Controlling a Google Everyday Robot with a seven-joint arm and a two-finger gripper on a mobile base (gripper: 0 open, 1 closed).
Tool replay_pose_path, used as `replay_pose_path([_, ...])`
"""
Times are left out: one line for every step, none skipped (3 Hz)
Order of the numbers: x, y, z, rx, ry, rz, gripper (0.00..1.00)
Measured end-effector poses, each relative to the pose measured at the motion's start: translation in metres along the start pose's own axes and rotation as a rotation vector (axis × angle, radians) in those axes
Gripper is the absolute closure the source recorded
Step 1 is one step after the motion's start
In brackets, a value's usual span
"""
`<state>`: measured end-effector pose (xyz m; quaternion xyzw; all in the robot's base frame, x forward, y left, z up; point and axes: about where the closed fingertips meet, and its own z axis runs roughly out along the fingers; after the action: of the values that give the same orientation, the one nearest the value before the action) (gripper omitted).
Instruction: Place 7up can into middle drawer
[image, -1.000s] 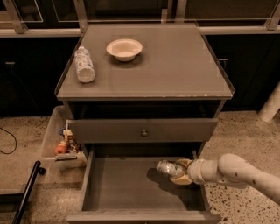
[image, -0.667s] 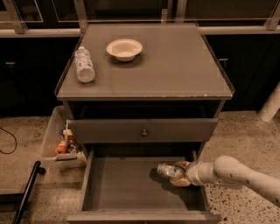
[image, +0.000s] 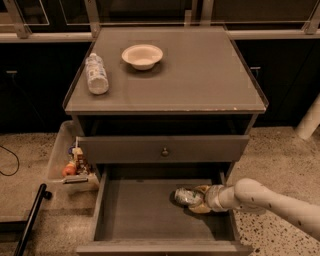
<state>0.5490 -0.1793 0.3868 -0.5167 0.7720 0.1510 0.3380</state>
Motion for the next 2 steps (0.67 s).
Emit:
replay_pose_path([-0.002,0.007,0.020,-0.031,0.000,-0.005,1.00])
replay_pose_path([-0.007,0.014,0.033,-0.058,0.001,-0.009,1.00])
